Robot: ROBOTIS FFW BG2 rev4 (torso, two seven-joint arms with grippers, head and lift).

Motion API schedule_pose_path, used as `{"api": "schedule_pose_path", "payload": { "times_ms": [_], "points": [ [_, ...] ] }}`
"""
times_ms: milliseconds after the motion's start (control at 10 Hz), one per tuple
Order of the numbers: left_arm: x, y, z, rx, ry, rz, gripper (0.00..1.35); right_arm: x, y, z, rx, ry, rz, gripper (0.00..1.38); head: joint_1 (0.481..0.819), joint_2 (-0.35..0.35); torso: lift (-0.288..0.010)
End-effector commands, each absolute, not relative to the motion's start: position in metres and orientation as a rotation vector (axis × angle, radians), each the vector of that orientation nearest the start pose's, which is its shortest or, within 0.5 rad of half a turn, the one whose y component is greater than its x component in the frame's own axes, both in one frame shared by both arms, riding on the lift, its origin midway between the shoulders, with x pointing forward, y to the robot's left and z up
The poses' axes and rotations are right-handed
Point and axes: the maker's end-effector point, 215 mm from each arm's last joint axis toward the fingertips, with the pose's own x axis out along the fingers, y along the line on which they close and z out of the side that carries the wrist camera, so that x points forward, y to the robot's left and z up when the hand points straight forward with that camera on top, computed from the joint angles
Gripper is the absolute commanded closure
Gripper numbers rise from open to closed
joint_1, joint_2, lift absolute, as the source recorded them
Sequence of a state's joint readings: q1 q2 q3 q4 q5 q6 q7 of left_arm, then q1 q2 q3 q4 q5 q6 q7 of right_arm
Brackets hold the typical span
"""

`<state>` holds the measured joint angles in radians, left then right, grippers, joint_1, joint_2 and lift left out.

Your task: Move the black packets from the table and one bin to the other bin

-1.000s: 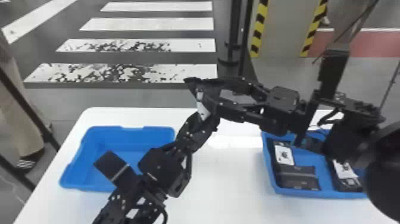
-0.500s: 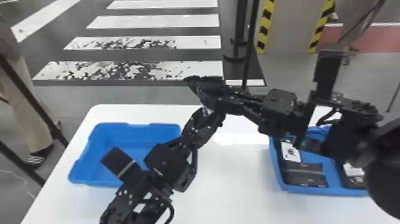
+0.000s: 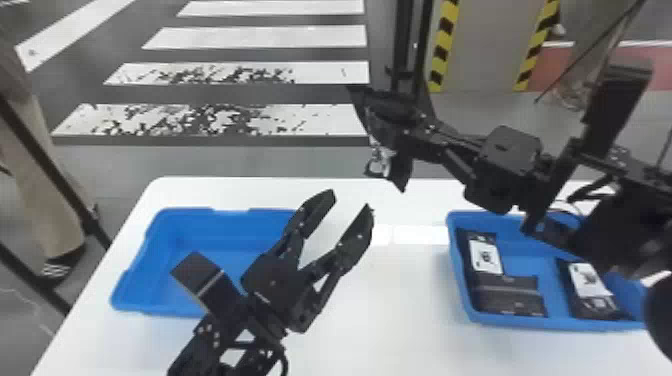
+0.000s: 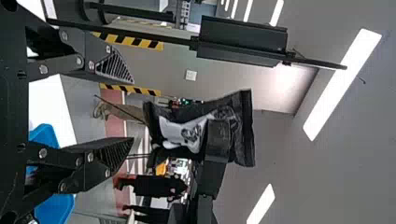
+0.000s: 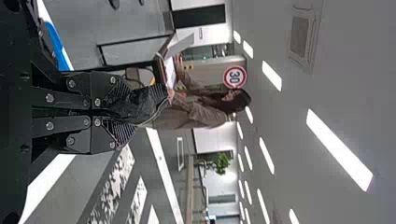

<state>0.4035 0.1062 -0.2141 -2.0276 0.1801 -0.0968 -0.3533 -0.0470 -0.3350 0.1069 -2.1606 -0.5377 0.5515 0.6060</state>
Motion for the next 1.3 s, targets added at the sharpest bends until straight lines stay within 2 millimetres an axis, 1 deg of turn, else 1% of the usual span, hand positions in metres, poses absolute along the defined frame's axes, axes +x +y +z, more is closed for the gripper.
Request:
{"api": "schedule_pose_path", "payload": {
  "times_ms": [0,100,200,300,400,500,600,700,800,900,1000,1100,1200],
  "points": [
    [0.432,0.069,-0.277,-0.161,-0.134,-0.558,0.11,0.503,-0.112,-0.164,0.071,-0.041,0.844,1.18,0.666,0.011,-0.11],
    [0.434,0.08,-0.28,-0.16,-0.131,-0.532,0.13,0.516,-0.158,-0.179,0.053,-0.018,0.74,1.18,0.662,-0.006,-0.11],
    [0.434,0.089,-0.286,-0.158,-0.118,-0.514,0.13,0.525,-0.213,-0.201,0.037,0.022,0.622,1.18,0.657,-0.054,-0.11],
    [0.435,0.098,-0.289,-0.153,-0.113,-0.494,0.13,0.53,-0.268,-0.229,0.023,0.075,0.504,1.18,0.664,-0.107,-0.11],
    [0.436,0.105,-0.289,-0.15,-0.117,-0.479,0.13,0.528,-0.297,-0.261,0.029,0.135,0.446,1.18,0.676,-0.16,-0.11],
    [0.436,0.107,-0.288,-0.147,-0.12,-0.475,0.13,0.522,-0.318,-0.291,0.035,0.192,0.404,1.18,0.685,-0.185,-0.11],
    [0.436,0.108,-0.287,-0.143,-0.127,-0.472,0.13,0.519,-0.33,-0.322,0.056,0.248,0.379,1.18,0.695,-0.219,-0.11],
    [0.435,0.107,-0.288,-0.143,-0.127,-0.473,0.13,0.518,-0.34,-0.347,0.077,0.288,0.36,1.17,0.695,-0.244,-0.11],
    [0.435,0.107,-0.286,-0.142,-0.135,-0.471,0.13,0.519,-0.344,-0.36,0.091,0.302,0.358,1.08,0.695,-0.257,-0.11],
    [0.435,0.109,-0.285,-0.14,-0.14,-0.469,0.13,0.518,-0.339,-0.351,0.073,0.277,0.368,0.73,0.695,-0.262,-0.11],
    [0.436,0.111,-0.283,-0.137,-0.145,-0.463,0.13,0.512,-0.33,-0.33,0.042,0.21,0.384,0.26,0.695,-0.266,-0.11],
    [0.436,0.12,-0.282,-0.132,-0.153,-0.443,0.13,0.498,-0.317,-0.311,0.042,0.128,0.391,0.05,0.695,-0.261,-0.11],
    [0.436,0.131,-0.284,-0.12,-0.154,-0.413,0.12,0.474,-0.308,-0.296,0.036,0.059,0.367,0.09,0.695,-0.246,-0.11]
  ]
}}
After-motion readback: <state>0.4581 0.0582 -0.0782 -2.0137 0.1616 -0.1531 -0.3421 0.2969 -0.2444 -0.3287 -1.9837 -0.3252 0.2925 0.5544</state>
